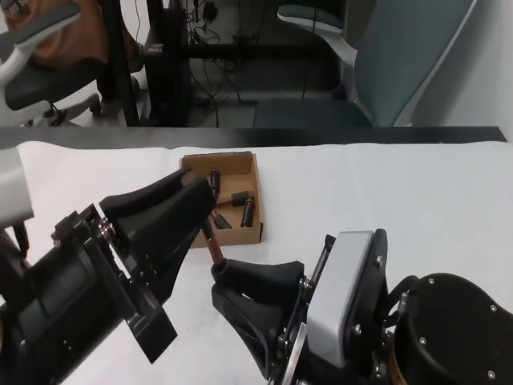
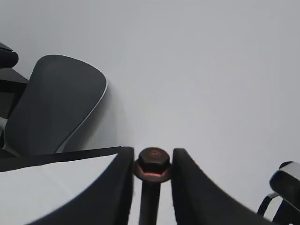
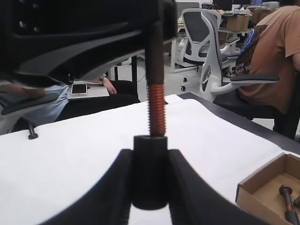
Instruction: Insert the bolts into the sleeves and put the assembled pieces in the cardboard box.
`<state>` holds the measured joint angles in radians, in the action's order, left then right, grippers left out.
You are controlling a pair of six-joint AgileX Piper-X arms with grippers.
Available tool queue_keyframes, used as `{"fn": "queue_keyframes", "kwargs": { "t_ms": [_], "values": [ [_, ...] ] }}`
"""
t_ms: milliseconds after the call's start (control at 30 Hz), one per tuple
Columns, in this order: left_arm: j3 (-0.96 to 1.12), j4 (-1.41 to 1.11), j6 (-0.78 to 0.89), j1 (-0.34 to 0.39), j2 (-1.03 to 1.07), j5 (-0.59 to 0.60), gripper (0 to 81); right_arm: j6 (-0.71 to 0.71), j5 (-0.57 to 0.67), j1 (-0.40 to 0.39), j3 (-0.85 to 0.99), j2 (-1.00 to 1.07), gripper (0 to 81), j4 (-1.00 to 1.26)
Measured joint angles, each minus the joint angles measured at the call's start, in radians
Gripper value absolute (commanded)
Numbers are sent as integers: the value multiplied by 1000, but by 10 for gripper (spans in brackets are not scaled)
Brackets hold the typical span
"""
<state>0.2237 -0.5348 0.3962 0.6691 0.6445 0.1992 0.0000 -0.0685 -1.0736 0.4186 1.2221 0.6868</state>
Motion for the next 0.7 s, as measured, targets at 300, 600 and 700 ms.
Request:
{"fn": "queue_keyframes", "kwargs": {
  "t_ms": [300, 600, 700],
  "values": [
    [3, 11, 3, 0, -8, 0, 18, -121, -44, 0, -2, 10, 6, 62],
    [2, 24, 45, 0, -8, 28, 18, -141, -67, -2, -2, 10, 6, 87],
    [2, 26, 45, 0, -8, 35, 18, -141, -65, -2, -2, 10, 6, 88]
  ]
}}
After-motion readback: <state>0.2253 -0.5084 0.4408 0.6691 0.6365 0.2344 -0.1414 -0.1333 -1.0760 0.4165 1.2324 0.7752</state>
